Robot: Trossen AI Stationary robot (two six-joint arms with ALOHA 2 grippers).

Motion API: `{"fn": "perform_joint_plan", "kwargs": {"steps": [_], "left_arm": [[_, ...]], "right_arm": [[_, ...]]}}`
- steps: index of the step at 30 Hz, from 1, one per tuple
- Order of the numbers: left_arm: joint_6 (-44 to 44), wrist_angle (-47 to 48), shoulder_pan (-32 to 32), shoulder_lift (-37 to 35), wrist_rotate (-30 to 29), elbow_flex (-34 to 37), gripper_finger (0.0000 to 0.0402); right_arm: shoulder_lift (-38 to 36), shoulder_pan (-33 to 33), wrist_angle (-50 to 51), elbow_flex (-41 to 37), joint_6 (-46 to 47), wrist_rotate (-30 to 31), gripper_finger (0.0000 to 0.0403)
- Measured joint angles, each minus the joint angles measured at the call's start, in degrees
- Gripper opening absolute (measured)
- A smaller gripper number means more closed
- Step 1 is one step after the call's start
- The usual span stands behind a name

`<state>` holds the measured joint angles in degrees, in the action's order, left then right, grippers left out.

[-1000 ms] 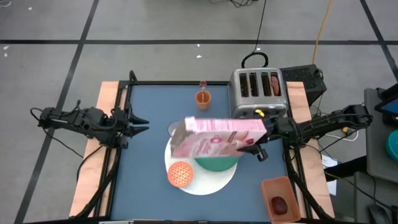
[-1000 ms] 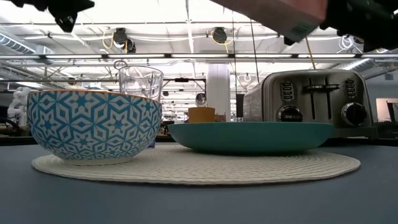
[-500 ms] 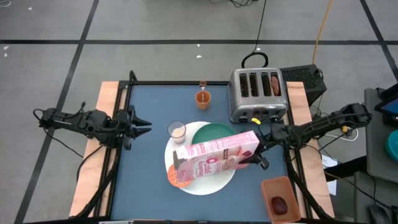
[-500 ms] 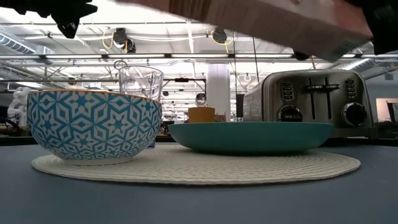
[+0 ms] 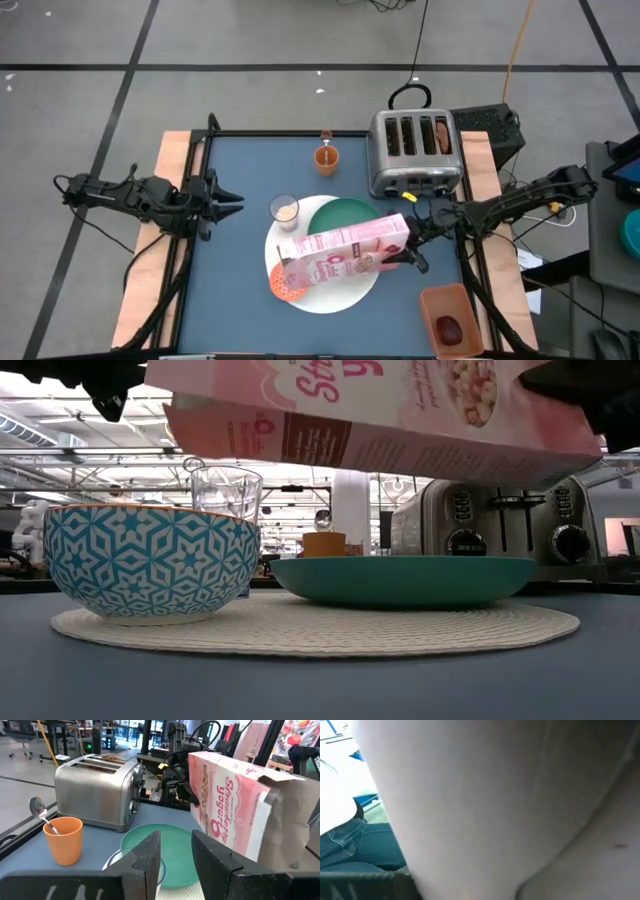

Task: Arrange a breakfast setting
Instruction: Pour the cereal into the orange patterned bowl

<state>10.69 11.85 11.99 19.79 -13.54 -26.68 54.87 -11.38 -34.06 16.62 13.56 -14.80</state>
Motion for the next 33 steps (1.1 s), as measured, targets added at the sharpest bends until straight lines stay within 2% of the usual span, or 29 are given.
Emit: {"fn": "perform_joint_plan", "kwargs": {"steps": [5,10,18,33], "left_arm": [[0.2,0.0,0.0,0.0,0.0,0.0,0.0115],[0.2,0.0,0.0,0.0,0.0,0.0,0.0115],[0.1,0.0,0.0,0.0,0.0,0.0,0.0115],[0.0,0.0,0.0,0.1,0.0,0.0,0.0115]], "right_arm": [[0.0,0.0,3.2,0.0,-0.7,0.0,0.0216],[0.0,0.0,3.9,0.3,-1.0,2.7,0.0217],[0.0,0.0,7.8,1.0,-1.2,2.8,0.0217],[0.0,0.0,8.7,2.7,-2.7,2.8,0.0217]]}}
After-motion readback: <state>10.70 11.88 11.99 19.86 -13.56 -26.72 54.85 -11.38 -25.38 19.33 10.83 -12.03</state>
